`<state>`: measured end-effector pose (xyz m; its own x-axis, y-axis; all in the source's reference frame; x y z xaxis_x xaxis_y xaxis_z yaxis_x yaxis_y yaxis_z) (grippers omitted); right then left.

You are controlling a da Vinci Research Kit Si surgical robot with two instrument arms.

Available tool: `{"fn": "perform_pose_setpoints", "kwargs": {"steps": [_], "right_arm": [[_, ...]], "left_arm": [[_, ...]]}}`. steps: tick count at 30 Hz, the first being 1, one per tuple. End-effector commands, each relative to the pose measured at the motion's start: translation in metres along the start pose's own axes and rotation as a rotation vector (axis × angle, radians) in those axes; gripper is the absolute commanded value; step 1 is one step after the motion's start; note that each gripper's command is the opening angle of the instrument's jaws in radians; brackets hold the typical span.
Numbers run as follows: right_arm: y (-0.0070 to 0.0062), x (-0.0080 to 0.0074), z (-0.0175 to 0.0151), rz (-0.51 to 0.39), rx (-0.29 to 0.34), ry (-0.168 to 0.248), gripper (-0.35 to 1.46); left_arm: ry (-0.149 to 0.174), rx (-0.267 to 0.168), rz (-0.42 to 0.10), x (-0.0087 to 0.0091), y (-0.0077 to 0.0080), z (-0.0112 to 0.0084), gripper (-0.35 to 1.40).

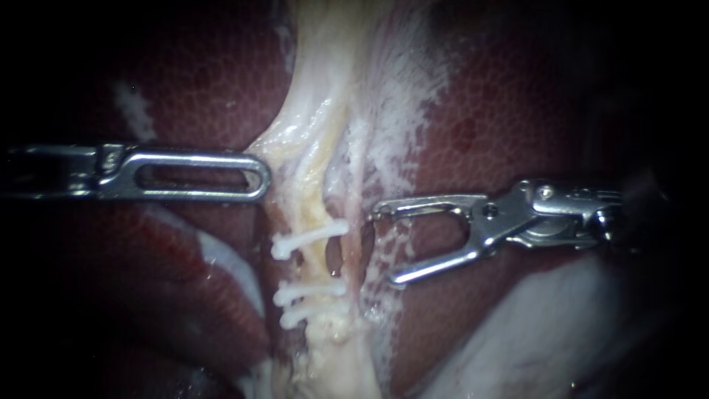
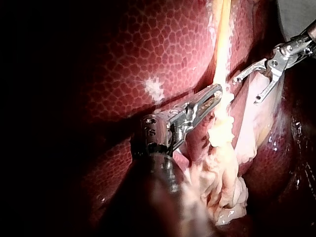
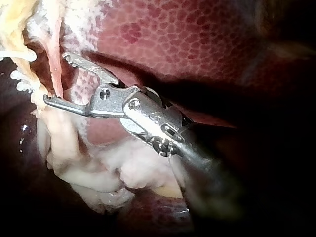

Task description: Going back third clip left tube

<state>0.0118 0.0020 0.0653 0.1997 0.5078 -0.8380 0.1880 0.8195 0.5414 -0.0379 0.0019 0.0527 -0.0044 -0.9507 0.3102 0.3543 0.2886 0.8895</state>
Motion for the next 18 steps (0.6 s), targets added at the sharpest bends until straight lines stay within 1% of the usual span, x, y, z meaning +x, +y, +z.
{"fn": "perform_pose_setpoints", "kwargs": {"steps": [1,6,10,13,18], "right_arm": [[-0.0001,0.0003,-0.0004,-0.004,0.001,0.0,0.6],[-0.0009,0.0023,-0.0022,-0.021,0.009,0.0,0.6],[-0.0014,0.0036,-0.0033,-0.016,0.002,0.0,0.6],[-0.0017,0.0042,-0.0037,-0.013,0.0,0.0,0.6],[-0.0021,0.0043,-0.0038,-0.013,0.001,0.0,0.6]], "left_arm": [[0.0,0.0,0.0,0.0,0.0,0.0,-0.35],[0.0,0.0,0.0,0.0,0.0,0.0,-0.35],[0.0,0.0,0.0,0.0,0.0,0.0,-0.35],[0.0,0.0,0.0,0.0,0.0001,0.0001,-0.35],[0.0,0.0,0.0,0.0,0.0001,0.0001,-0.35]]}}
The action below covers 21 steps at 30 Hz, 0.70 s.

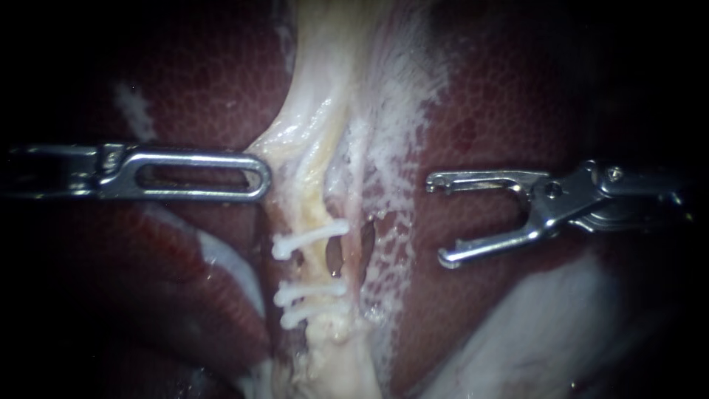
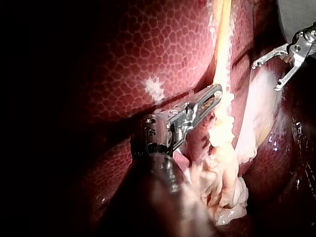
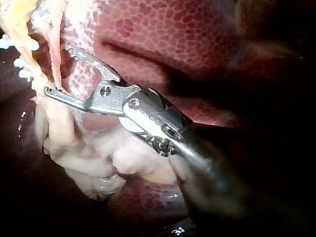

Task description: Going back third clip left tube

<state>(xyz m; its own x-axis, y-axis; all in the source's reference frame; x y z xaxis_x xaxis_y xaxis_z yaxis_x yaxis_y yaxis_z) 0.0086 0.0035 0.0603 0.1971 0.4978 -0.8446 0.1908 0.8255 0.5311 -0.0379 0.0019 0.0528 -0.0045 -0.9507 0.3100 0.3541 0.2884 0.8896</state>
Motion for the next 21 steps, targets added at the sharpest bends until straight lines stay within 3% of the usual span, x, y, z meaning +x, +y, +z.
{"fn": "perform_pose_setpoints", "kwargs": {"steps": [1,9,15,21], "right_arm": [[-0.0001,0.0,0.0,-0.001,0.001,0.0,0.6],[-0.0003,0.0,-0.0002,-0.001,0.002,0.0,0.6],[-0.0006,0.0001,-0.0002,-0.001,0.002,0.0,0.6],[-0.0008,0.0002,-0.0001,-0.001,0.002,0.0,0.6]], "left_arm": [[0.0,0.0,0.0,0.0,0.0,0.0,-0.35],[-0.001,-0.002,0.002,0.0001,0.0007,0.0006,-0.35],[-0.012,-0.01,0.01,0.0012,0.0021,0.0026,-0.35],[-0.003,-0.006,0.008,0.0018,0.0022,0.0043,-0.35]]}}
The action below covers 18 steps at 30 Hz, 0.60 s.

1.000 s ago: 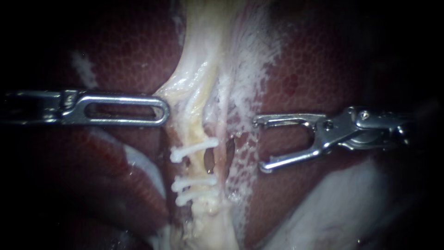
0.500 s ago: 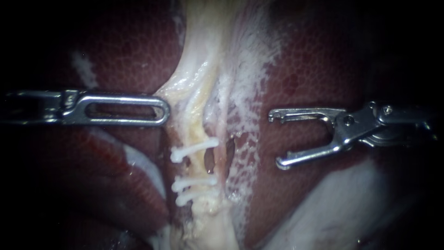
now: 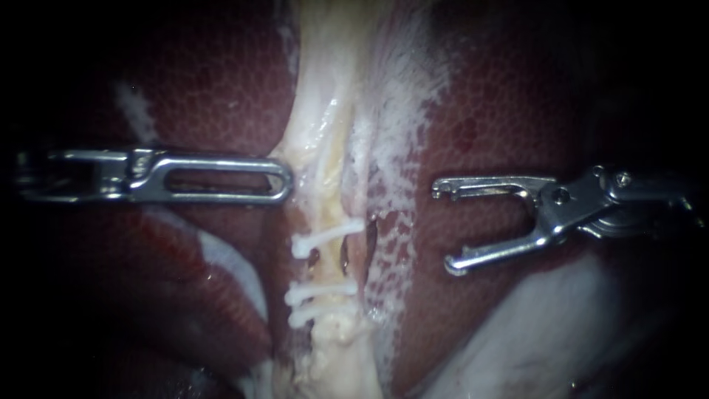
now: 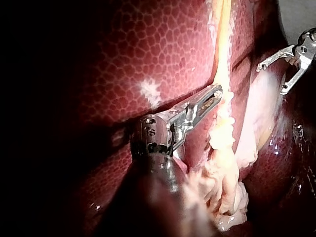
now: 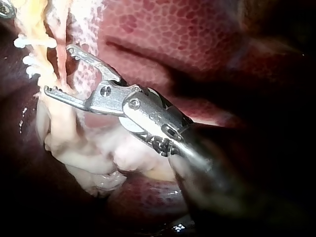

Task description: Going back third clip left tube

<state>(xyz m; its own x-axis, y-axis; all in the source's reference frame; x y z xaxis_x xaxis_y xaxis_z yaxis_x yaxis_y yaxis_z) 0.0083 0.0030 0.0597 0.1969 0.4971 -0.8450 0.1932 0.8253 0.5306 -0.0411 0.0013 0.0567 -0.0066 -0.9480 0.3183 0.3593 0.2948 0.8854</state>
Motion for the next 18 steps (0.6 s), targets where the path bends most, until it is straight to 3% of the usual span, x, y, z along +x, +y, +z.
{"fn": "perform_pose_setpoints", "kwargs": {"steps": [1,18], "right_arm": [[0.0,0.0,0.0,0.0,0.0,0.0,0.6],[-0.0002,0.0001,-0.0001,0.0,0.001,0.0,0.6]], "left_arm": [[0.001,-0.001,0.0,0.0,0.0,0.0002,-0.35],[0.011,0.004,-0.003,0.0004,0.0,0.0013,-0.35]]}}
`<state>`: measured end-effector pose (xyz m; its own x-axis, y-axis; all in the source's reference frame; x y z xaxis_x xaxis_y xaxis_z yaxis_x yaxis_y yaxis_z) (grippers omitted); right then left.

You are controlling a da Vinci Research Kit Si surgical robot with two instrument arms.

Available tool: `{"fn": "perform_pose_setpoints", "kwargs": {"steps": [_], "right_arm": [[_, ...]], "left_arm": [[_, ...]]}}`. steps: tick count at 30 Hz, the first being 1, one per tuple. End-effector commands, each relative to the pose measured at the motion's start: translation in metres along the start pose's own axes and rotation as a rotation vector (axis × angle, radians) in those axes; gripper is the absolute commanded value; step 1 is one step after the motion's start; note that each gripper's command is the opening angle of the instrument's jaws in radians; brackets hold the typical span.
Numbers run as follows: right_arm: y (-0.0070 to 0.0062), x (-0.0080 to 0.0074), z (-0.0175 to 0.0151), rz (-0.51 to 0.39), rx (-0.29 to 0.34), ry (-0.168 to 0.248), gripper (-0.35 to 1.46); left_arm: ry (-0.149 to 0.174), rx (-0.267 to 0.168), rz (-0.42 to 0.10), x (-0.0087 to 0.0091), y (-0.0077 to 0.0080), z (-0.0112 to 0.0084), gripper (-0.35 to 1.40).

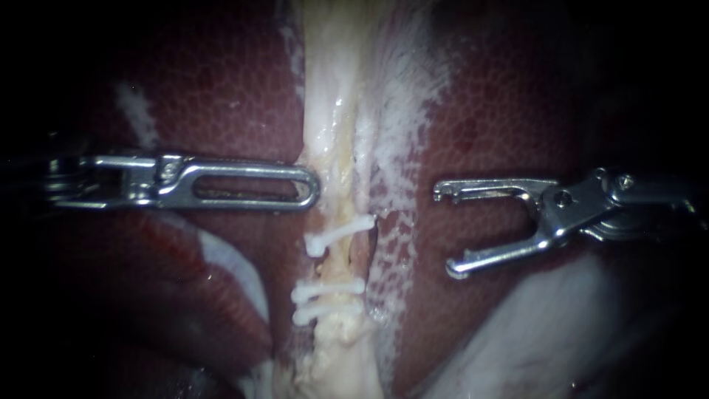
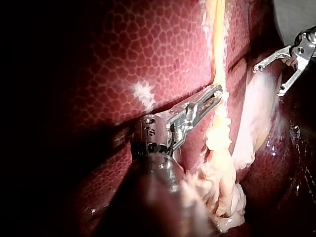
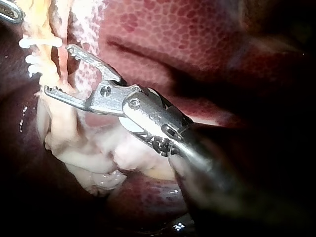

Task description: Going back third clip left tube

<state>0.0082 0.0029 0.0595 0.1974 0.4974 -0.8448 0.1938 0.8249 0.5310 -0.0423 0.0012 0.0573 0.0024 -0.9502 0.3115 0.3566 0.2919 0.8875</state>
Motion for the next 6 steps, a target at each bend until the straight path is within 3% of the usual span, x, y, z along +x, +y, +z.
{"fn": "perform_pose_setpoints", "kwargs": {"steps": [1,6], "right_arm": [[0.0,0.0,0.0,0.0,0.0,0.0,0.6],[0.0,0.0,0.0,0.0,0.0,0.0,0.6]], "left_arm": [[0.0,0.001,0.0,0.0,0.0,0.0,-0.35],[0.0,0.001,0.0,0.0,0.0,0.0,-0.35]]}}
